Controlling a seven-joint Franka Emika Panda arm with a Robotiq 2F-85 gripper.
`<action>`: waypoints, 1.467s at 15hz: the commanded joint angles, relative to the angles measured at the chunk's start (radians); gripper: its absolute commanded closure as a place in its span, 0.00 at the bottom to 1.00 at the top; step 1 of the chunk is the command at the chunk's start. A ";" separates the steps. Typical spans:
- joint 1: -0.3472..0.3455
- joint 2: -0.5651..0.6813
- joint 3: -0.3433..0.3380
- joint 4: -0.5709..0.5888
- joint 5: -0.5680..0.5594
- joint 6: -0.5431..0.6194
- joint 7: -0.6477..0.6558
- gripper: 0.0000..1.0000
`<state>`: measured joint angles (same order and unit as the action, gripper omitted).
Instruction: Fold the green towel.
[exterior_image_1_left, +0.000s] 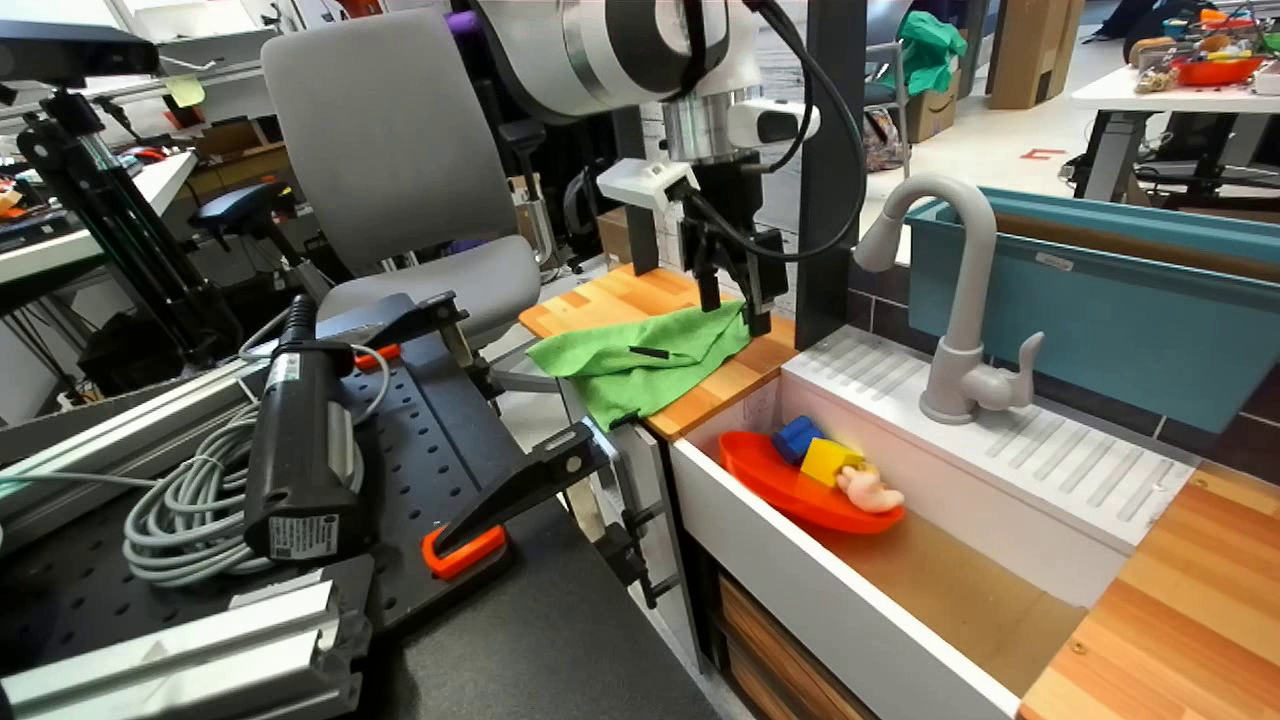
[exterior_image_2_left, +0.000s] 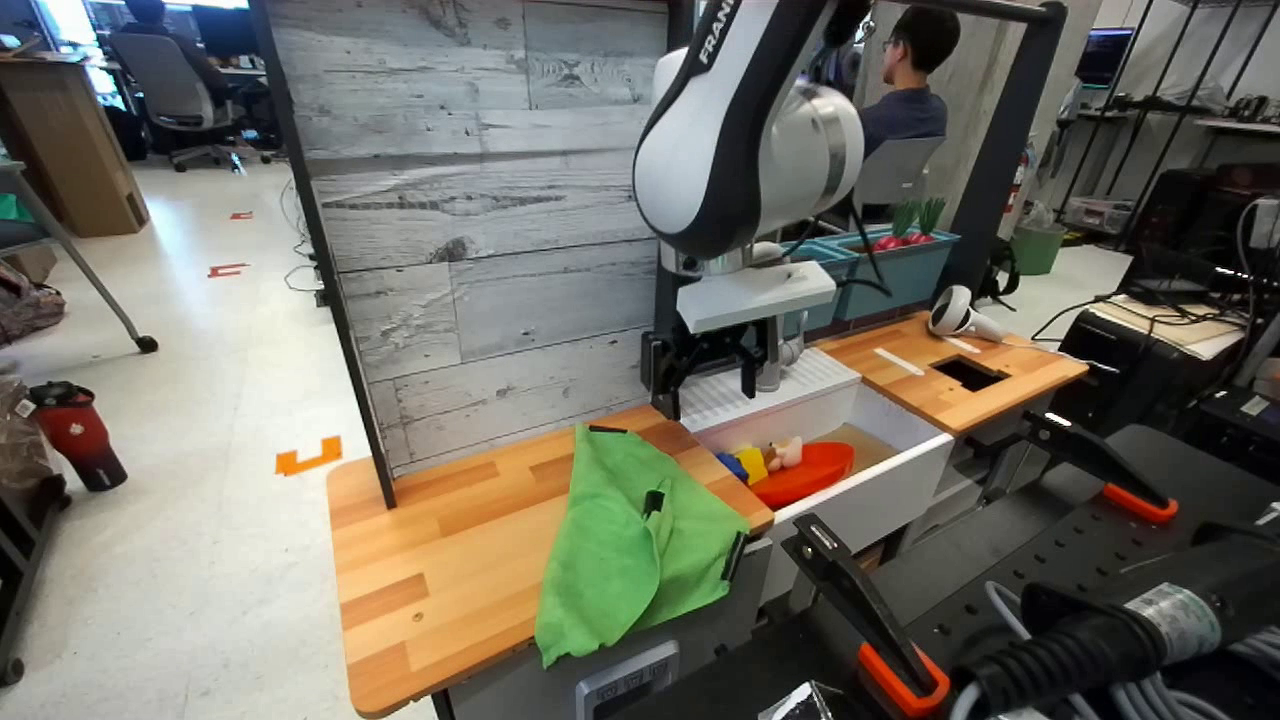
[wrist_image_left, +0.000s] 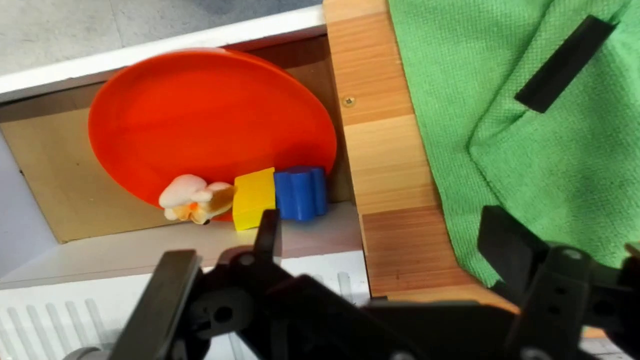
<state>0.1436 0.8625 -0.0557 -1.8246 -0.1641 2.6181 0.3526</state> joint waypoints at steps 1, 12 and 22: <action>0.021 0.123 0.001 0.130 0.030 0.015 -0.051 0.00; 0.029 0.261 0.026 0.288 0.050 -0.019 -0.103 0.42; -0.001 0.241 0.049 0.288 0.080 -0.021 -0.145 1.00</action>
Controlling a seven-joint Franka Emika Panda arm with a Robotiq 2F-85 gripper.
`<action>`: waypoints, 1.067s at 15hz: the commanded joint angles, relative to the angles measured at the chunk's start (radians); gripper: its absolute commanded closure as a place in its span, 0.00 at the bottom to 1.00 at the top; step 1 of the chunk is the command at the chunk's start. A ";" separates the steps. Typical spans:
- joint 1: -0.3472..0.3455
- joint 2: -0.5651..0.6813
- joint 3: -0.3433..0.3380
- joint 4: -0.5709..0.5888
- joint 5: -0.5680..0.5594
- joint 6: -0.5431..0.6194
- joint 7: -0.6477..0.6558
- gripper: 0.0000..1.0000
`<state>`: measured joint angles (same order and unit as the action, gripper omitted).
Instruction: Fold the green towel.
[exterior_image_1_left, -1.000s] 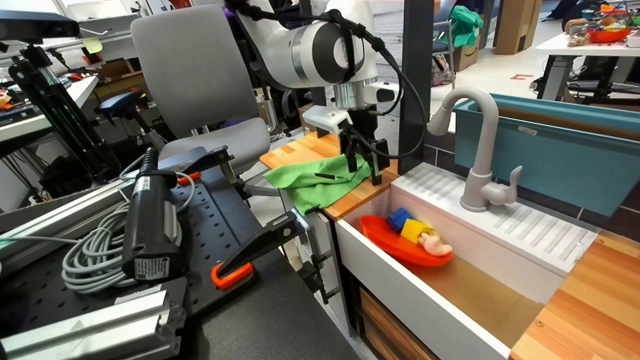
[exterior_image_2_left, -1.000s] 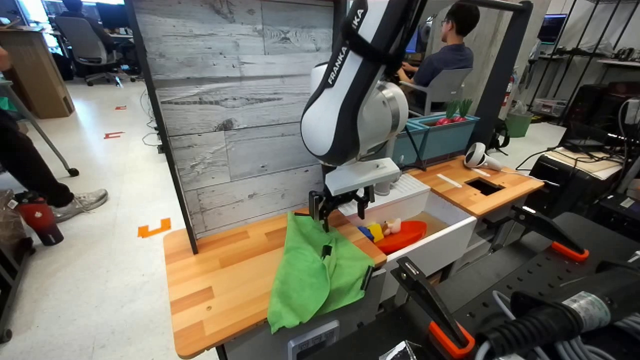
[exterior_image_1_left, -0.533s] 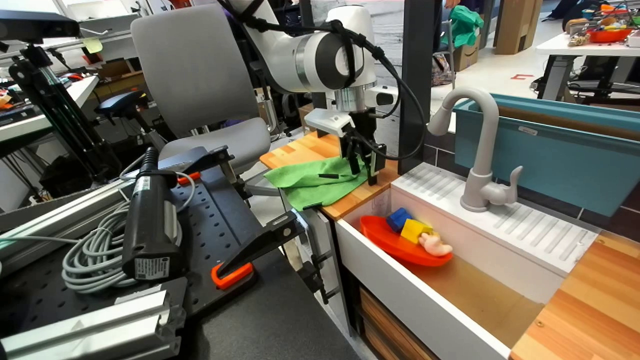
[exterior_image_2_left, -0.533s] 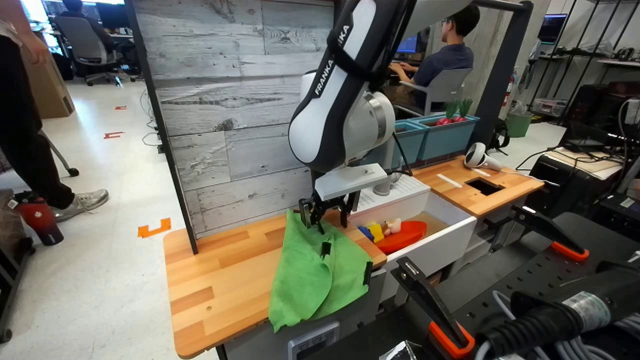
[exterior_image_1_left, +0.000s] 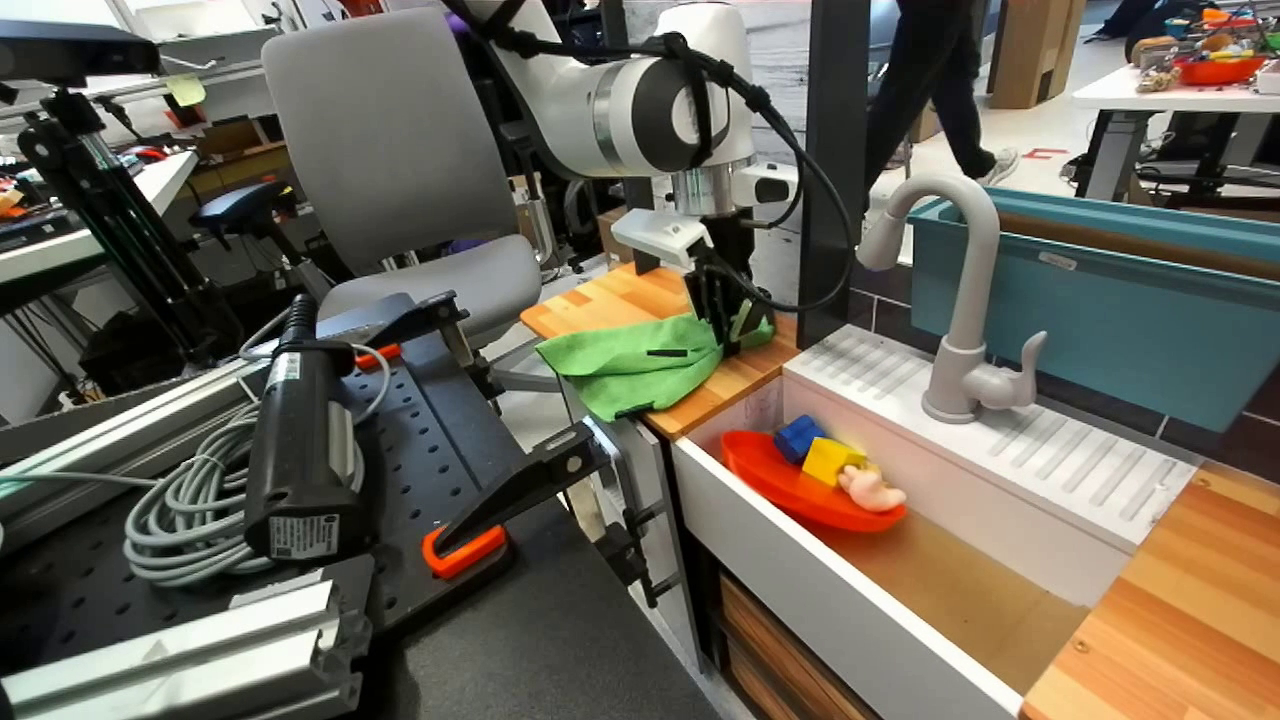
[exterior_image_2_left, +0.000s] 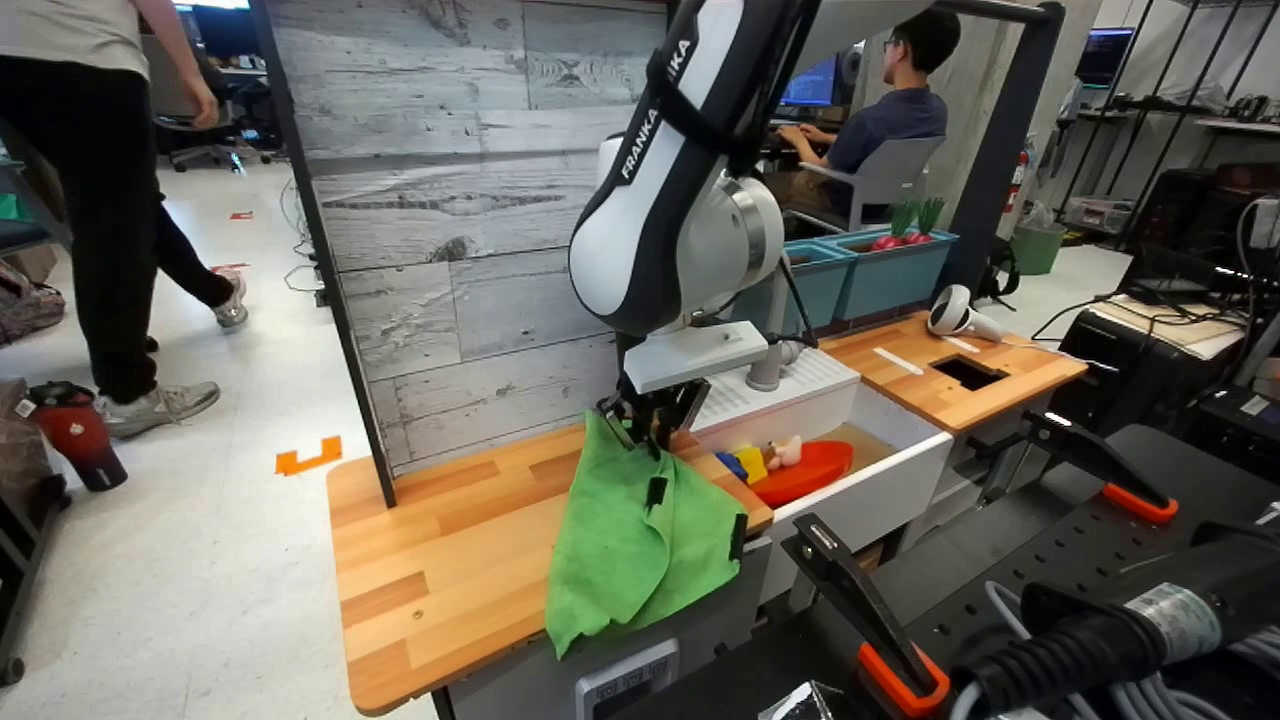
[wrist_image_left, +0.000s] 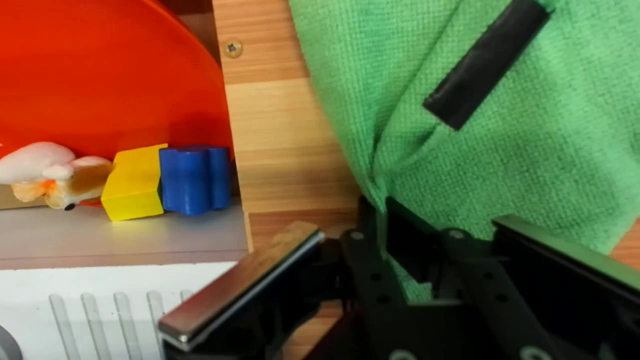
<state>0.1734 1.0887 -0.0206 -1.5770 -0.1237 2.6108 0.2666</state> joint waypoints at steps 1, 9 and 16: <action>-0.038 -0.001 0.022 0.026 0.051 -0.008 -0.066 0.98; -0.035 -0.151 0.038 -0.106 0.109 0.054 -0.073 1.00; 0.016 -0.317 0.016 -0.319 0.077 0.103 -0.061 1.00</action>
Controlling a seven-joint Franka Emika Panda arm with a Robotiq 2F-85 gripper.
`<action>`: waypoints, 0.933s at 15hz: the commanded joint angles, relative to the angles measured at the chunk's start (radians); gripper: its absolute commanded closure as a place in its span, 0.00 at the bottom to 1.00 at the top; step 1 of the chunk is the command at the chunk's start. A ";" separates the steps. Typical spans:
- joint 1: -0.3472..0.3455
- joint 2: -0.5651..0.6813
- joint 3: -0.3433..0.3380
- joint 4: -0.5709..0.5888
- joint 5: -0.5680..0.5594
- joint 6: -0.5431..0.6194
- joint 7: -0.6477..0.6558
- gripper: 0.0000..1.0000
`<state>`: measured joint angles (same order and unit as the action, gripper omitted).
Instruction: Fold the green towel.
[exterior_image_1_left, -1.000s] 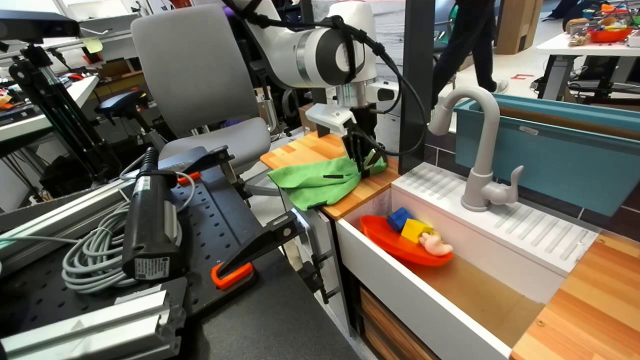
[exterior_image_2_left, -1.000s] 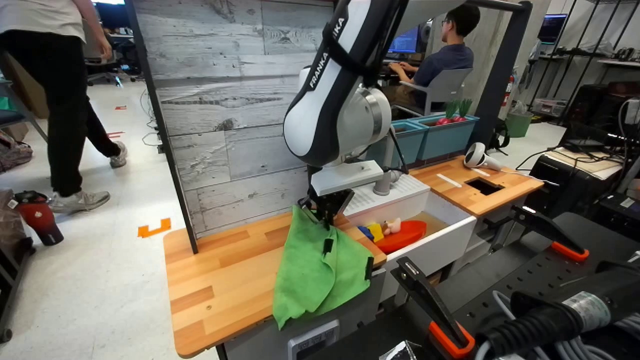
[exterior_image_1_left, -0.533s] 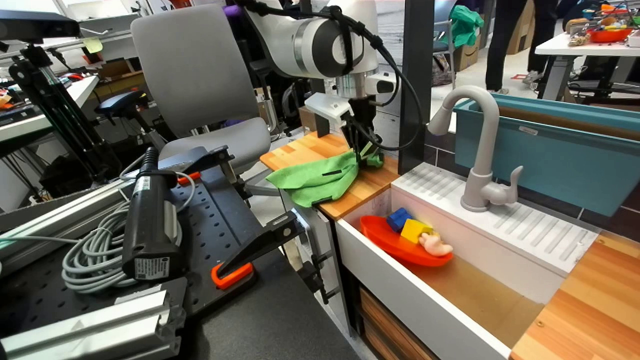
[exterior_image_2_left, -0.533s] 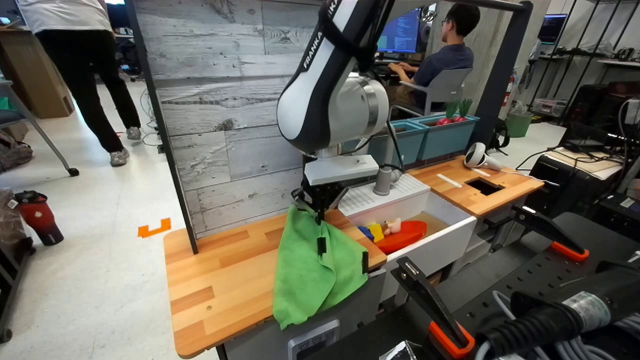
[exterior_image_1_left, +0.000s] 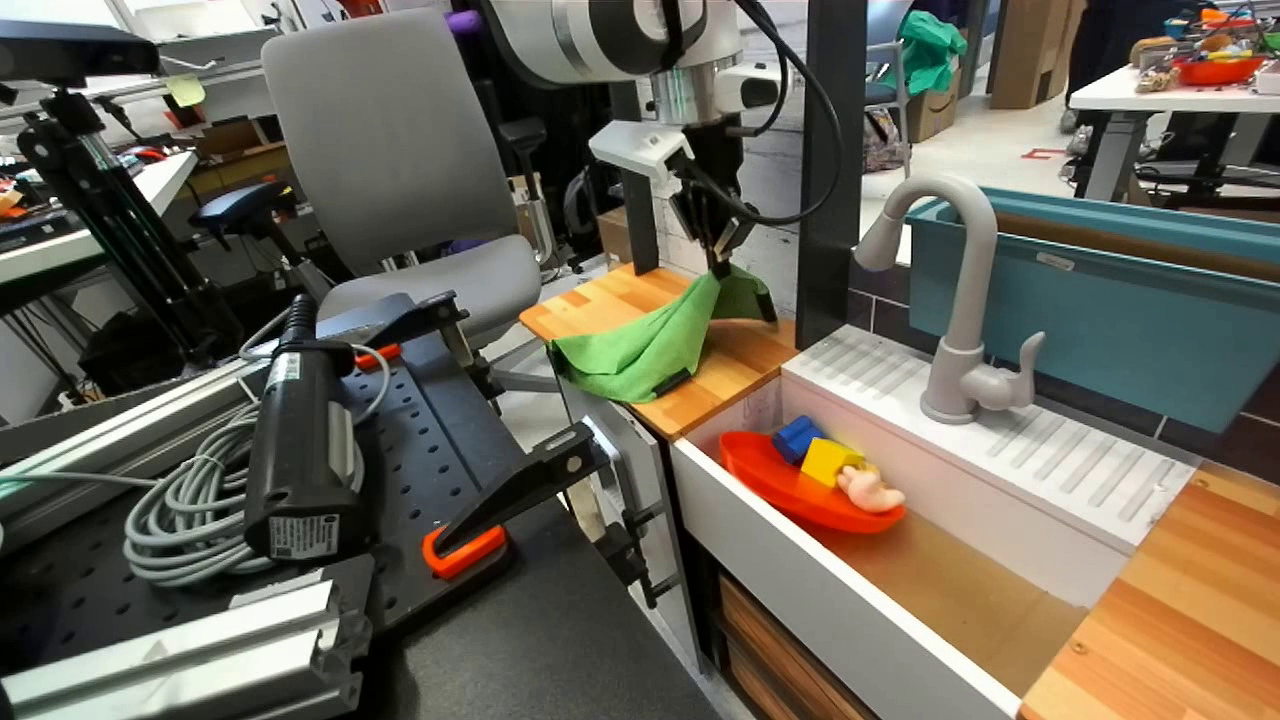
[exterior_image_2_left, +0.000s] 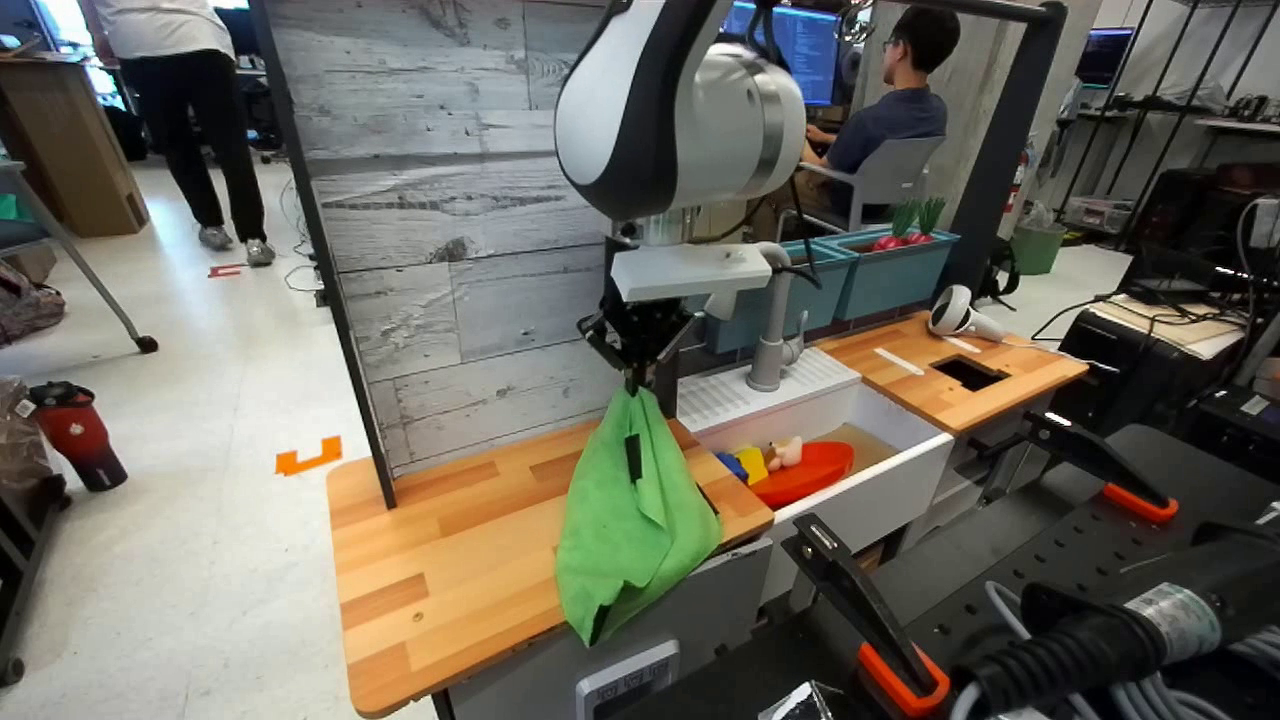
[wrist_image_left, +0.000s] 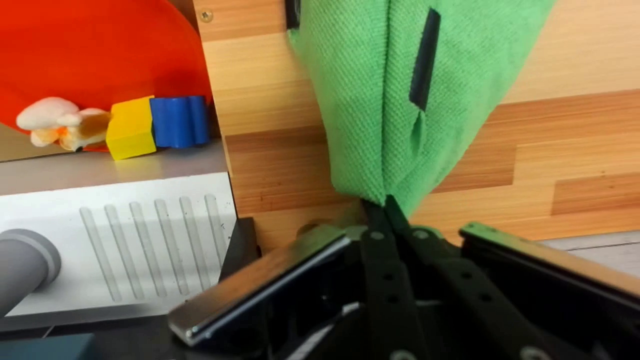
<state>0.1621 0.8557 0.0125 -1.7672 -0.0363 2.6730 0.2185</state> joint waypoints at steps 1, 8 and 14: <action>0.036 -0.100 -0.019 -0.159 -0.017 0.040 -0.014 1.00; 0.144 -0.116 -0.038 -0.294 -0.111 0.001 0.002 1.00; 0.159 -0.150 -0.033 -0.271 -0.096 -0.046 0.012 1.00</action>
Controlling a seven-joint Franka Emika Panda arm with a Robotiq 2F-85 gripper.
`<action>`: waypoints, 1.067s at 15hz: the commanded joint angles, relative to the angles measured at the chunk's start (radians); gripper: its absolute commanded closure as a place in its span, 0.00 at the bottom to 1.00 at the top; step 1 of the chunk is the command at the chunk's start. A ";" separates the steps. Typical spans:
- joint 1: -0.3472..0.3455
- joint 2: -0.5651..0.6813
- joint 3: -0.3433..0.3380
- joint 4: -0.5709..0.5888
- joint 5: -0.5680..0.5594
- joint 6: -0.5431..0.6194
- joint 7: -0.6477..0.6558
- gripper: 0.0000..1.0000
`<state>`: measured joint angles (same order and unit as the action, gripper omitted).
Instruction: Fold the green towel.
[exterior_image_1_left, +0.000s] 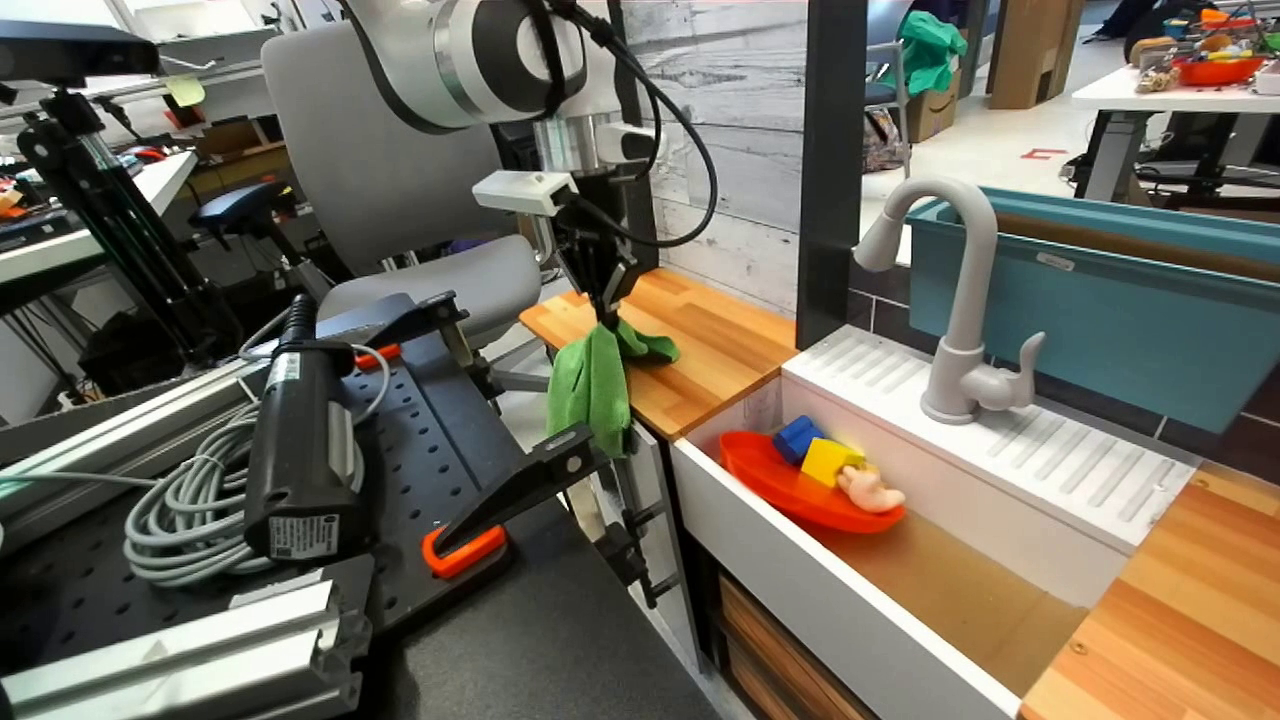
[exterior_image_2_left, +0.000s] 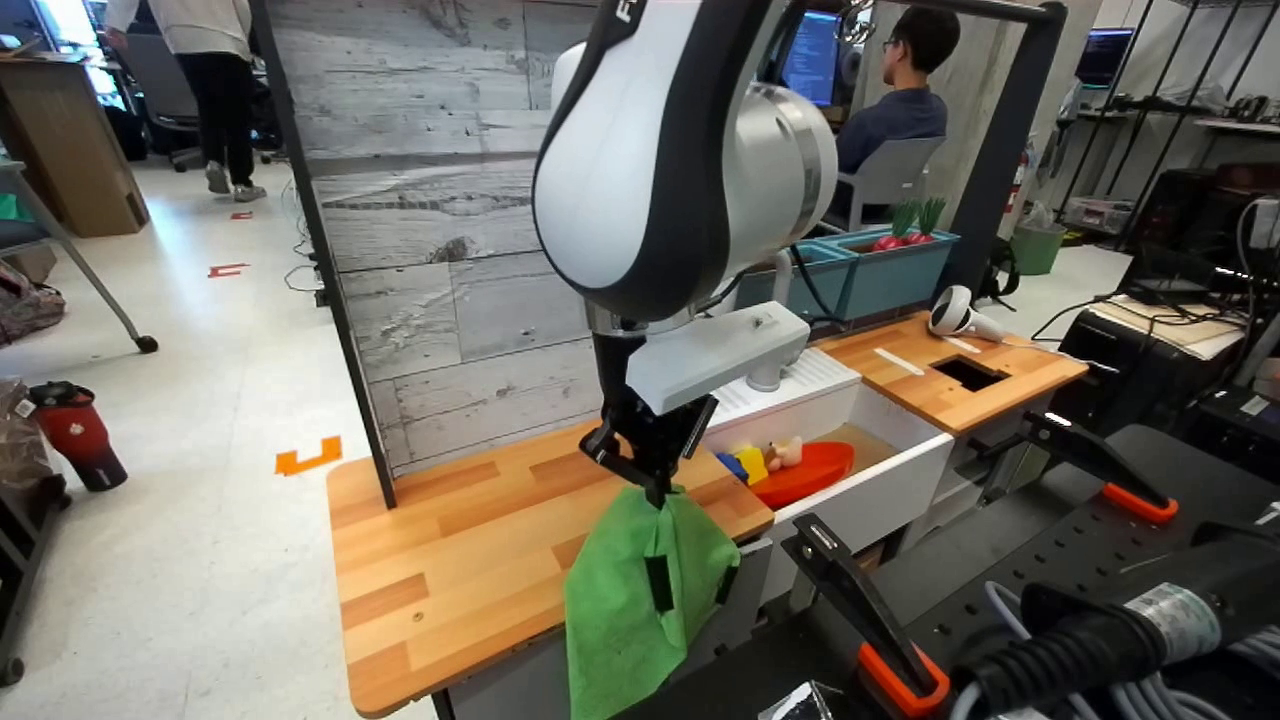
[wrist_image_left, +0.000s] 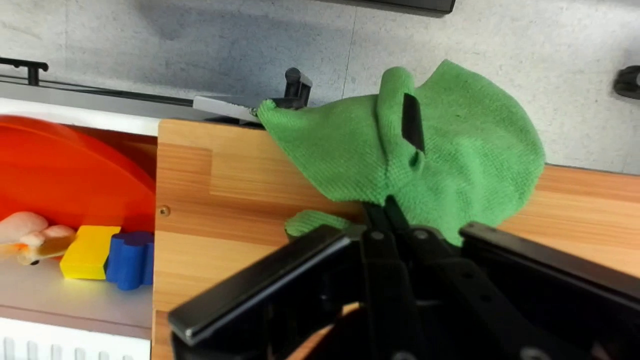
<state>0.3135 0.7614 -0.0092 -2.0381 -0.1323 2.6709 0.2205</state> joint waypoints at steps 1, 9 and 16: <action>0.002 -0.071 -0.005 0.010 0.005 -0.059 0.005 1.00; -0.006 -0.247 0.021 0.091 0.013 -0.170 0.047 1.00; -0.018 -0.336 0.052 0.082 0.014 -0.153 0.046 1.00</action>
<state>0.3123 0.4559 0.0233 -1.9419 -0.1259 2.5320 0.2636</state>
